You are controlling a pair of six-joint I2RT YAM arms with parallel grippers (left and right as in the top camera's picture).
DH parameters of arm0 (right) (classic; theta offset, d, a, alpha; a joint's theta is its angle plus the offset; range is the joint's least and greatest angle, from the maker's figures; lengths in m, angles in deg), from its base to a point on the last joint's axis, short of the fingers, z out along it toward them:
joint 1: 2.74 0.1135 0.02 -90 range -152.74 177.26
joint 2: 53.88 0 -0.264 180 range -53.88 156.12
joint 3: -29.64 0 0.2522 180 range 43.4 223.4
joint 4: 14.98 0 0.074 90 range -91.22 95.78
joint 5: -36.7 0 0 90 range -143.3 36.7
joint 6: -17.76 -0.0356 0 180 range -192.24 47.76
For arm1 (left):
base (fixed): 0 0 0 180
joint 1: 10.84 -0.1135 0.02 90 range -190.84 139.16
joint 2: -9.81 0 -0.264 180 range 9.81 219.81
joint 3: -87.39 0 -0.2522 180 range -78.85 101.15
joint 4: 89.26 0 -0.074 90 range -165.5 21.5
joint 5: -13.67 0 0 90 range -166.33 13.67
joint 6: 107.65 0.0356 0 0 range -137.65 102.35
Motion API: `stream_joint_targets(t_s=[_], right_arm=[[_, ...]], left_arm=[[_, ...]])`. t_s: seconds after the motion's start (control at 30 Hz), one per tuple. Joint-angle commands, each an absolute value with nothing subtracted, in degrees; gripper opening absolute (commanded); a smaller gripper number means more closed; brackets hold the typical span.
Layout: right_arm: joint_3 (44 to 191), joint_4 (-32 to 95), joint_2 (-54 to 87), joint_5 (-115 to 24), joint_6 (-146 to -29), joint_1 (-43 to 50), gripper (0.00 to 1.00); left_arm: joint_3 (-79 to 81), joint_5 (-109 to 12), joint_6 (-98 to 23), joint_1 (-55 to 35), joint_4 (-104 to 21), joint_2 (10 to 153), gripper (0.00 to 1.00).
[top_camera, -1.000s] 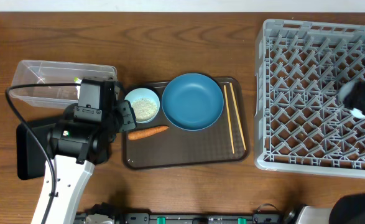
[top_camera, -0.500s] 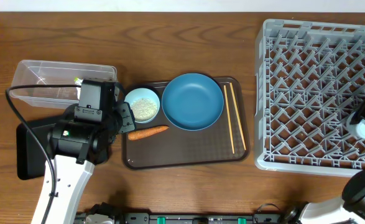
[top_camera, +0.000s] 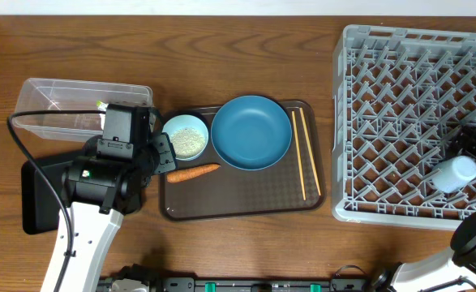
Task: Sort waste into correct bins and load items into the dishwasher rack
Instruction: 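Place the light-blue cup into the dish rack with the right gripper, then move the left gripper to the light-blue rice bowl and grasp it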
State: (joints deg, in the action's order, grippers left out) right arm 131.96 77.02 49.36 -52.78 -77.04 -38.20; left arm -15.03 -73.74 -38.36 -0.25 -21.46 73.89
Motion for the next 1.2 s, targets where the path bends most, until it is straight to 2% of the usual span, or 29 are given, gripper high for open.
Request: stream_joint_targets(t_s=[0.0,0.2,0.37,0.57,0.77,1.17], right_arm=[[133.2,76.58,49.27,-47.98,-77.3,-38.29,0.99],[135.96,75.11,45.27,-37.99,-71.49,-34.71,0.99],[136.63,70.59,39.13,-29.38,-66.02,-27.14,0.99],[136.52,68.67,36.9,-29.33,-63.18,-15.38,0.99],[135.08,68.84,38.01,-33.73,-63.25,-8.22,0.99],[134.67,68.84,38.08,-35.98,-63.6,-6.84,0.99]], left_arm=[[-14.49,-74.46,-37.82,-0.53,-21.09,73.91,0.43],[-14.49,-74.46,-37.8,-0.53,-21.13,73.91,0.48],[-14.49,-74.44,-37.82,-0.53,-21.72,74.83,0.52],[-14.49,-74.41,-35.67,-0.44,-26.79,80.73,0.52],[-14.49,-74.22,-30.06,1.76,-31.99,91.68,0.52],[-14.49,-74.22,-25.97,6.03,-34.77,106.06,0.52]])
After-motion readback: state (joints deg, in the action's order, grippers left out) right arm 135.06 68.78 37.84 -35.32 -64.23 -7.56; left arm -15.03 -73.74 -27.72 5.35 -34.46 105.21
